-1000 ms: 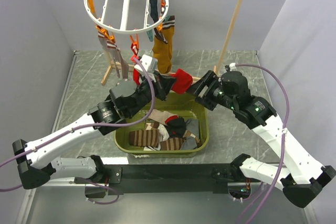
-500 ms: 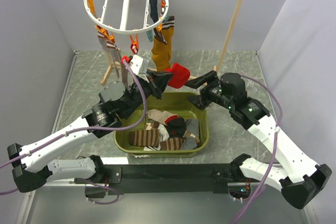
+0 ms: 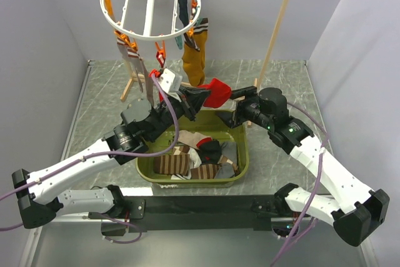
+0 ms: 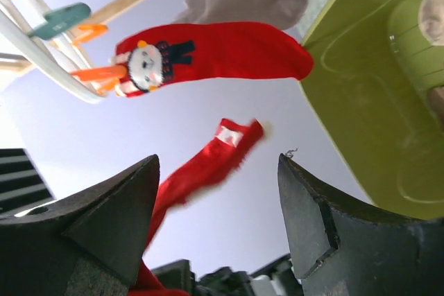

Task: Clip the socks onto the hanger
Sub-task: Pick up the sock from the bin.

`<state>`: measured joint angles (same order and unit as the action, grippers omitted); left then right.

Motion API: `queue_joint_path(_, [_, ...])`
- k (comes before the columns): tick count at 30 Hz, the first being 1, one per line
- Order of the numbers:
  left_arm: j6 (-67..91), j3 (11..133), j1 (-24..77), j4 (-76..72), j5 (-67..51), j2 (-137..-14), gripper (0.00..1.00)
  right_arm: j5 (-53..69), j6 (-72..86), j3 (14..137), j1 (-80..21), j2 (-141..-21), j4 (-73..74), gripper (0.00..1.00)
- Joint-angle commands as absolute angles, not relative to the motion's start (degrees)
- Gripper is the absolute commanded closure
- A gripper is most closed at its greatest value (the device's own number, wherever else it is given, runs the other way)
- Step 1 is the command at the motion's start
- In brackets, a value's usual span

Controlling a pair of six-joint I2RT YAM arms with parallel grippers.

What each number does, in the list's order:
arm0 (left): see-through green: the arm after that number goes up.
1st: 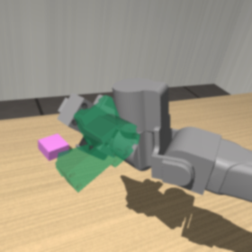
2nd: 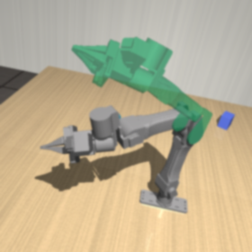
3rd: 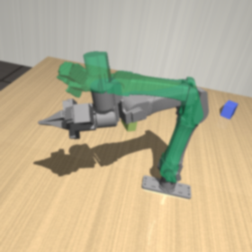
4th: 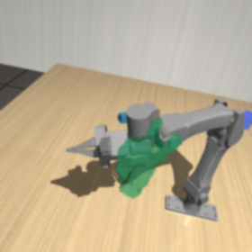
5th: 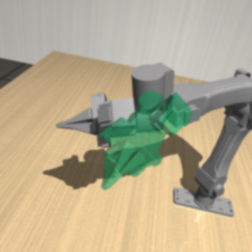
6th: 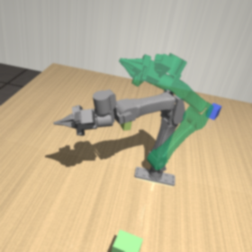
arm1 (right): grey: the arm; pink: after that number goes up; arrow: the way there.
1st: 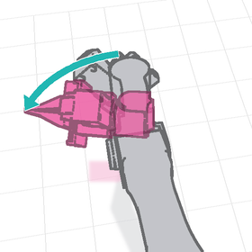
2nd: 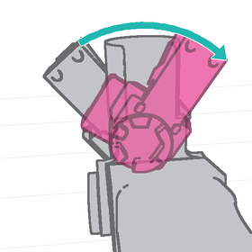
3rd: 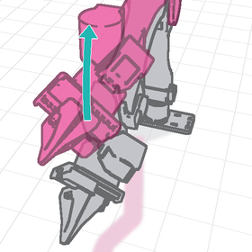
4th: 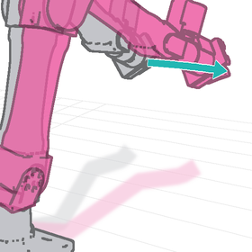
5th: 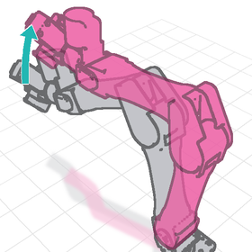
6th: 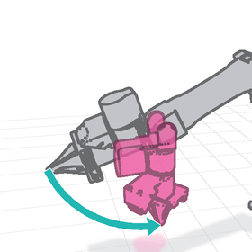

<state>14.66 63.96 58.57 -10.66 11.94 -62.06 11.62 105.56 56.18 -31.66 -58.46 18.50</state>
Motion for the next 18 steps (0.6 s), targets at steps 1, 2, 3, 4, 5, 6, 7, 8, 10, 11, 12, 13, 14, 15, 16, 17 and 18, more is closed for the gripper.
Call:
queue_joint_path(1, [14.67,64.95,58.45,-14.94,8.79,-61.79,0.99,10.55,111.26,55.02,-31.2,-58.01,12.31,0.24])
queue_joint_path(2, [14.76,64.43,58.53,-15.03,8.62,-61.53,0.99,10.72,111.18,55.89,-31.11,-58.36,12.57,0.24])
queue_joint_path(3, [14.77,64.16,58.45,-15.2,8.35,-61.44,0.99,11.24,110.92,56.51,-31.2,-58.88,12.74,0.25])
queue_joint_path(4, [14.77,64.07,58.45,-15.29,7.91,-61.44,0.99,11.69,110.57,57.04,-31.2,-59.93,12.92,0.25])
queue_joint_path(5, [14.68,64.25,58.45,-15.21,7.56,-61.61,0.99,12.21,110.48,57.65,-31.2,-60.46,12.4,0.25])
queue_joint_path(6, [14.59,64.42,58.53,-15.21,7.3,-61.7,0.99,12.83,110.3,57.83,-31.2,-60.99,11.78,0.28])
queue_joint_path(7, [14.5,64.6,58.45,-15.03,7.29,-61.96,0.99,12.83,110.13,58.01,-31.11,-61.78,11.17,0.37])
queue_joint_path(8, [14.5,64.69,58.45,-14.94,7.03,-62.05,0.99,12.83,109.95,58.27,-31.2,-62.05,10.99,0.43])
queue_joint_path(10, [14.33,64.6,58.45,-14.77,6.77,-61.79,0.99,12.22,108.99,58.27,-31.03,-62.23,11.33,0.74])
queue_joint_path(11, [14.24,64.34,58.53,-14.24,6.59,-61.53,0.98,11.87,108.29,58.53,-30.94,-62.14,11.69,0.84])
queue_joint_path(12, [14.15,64.07,58.45,-13.72,5.9,-61.35,0.98,11.6,107.59,58.8,-30.76,-62.05,12.3,1.0])
queue_joint_path(13, [14.15,63.81,58.45,-13.28,5.45,-60.56,0.98,10.82,104.88,59.23,-30.5,-62.14,13.87,1.0])
queue_joint_path(14, [14.15,63.29,58.53,-12.31,4.93,-60.21,0.95,10.29,102.94,60.63,-29.71,-62.4,14.58,1.0])
queue_joint_path(15, [14.24,63.19,58.45,-9.78,3.53,-59.77,0.93,9.76,100.74,61.78,-29.36,-62.66,15.63,1.0])
queue_joint_path(16, [14.5,63.37,58.45,-7.41,2.73,-58.98,0.9,9.32,94.2,62.92,-28.92,-63.62,16.08,1.0])
queue_joint_path(17, [14.59,64.33,58.53,-5.03,1.77,-58.63,0.71,8.71,90.13,65.54,-28.48,-64.24,16.08,1.0])
queue_joint_path(18, [14.59,65.03,58.45,1.43,1.06,-58.36,0.58,8.27,81.74,67.05,-27.95,-64.94,16.17,1.0])
